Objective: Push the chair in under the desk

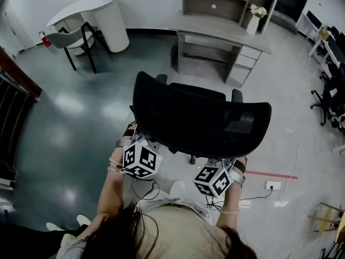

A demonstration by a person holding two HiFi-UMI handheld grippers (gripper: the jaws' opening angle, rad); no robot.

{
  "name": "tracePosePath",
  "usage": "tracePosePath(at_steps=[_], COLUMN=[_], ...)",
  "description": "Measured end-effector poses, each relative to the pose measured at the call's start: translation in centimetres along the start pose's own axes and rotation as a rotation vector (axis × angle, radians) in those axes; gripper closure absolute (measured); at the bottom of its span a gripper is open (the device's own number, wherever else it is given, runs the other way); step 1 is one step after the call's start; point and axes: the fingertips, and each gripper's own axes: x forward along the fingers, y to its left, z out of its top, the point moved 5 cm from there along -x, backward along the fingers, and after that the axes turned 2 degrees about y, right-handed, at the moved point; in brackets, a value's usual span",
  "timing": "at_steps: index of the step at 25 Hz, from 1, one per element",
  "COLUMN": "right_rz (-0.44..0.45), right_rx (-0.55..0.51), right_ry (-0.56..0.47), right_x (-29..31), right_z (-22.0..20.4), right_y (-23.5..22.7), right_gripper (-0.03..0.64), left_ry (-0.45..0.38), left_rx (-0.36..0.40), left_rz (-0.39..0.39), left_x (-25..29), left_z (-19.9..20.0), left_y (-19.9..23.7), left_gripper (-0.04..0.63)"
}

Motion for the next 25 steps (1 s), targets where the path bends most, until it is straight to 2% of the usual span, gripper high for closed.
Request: tracePosePath(at_steps=[14, 25], right_rz=[0.003, -0.004], right_rx=[-0.018, 0.002], right_ry=[-0.034, -0.015], right_x=[0.6, 2.2], right_z=[0.3, 1.0], right_y=[-0.4, -0.8], right_gripper=[0.402, 0.403], left_ry=[-0.010, -0.027], left_rx=[-0.023, -0.020], left_rz=[0.008, 0.001], left_x=[0.4, 1.7], left_z=[0.2, 0.2], left_y=[0.4, 1.7], left_gripper=[0.419, 0.420])
